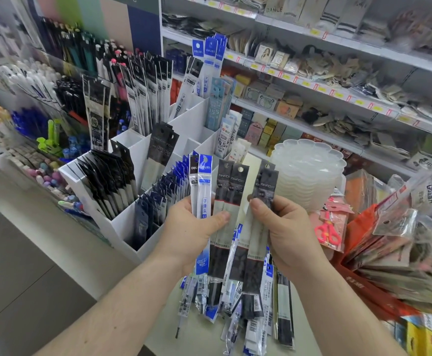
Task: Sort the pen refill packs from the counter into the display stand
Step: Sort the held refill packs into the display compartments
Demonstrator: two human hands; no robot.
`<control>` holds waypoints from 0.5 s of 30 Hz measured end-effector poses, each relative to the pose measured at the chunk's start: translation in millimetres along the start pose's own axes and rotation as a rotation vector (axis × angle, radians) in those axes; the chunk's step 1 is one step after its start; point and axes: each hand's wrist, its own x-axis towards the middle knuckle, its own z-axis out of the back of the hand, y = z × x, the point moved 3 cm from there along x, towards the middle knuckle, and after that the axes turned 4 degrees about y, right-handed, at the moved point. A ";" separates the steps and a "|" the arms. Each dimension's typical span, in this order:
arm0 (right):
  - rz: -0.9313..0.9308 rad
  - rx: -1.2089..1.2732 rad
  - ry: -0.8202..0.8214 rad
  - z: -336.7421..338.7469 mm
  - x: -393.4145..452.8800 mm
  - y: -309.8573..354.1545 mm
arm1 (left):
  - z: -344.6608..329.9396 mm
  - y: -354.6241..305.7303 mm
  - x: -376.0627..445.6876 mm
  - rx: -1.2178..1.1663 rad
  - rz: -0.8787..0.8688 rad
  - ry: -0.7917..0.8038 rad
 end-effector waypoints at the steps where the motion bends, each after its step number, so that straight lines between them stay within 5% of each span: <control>1: 0.000 -0.012 0.001 -2.0 -1.0 -0.8 | -2.3 -0.6 -1.3 -0.005 -0.011 0.007; 15: -0.002 -0.105 -0.218 -19.2 0.7 -16.8 | -23.6 8.2 -5.7 -0.123 0.034 0.076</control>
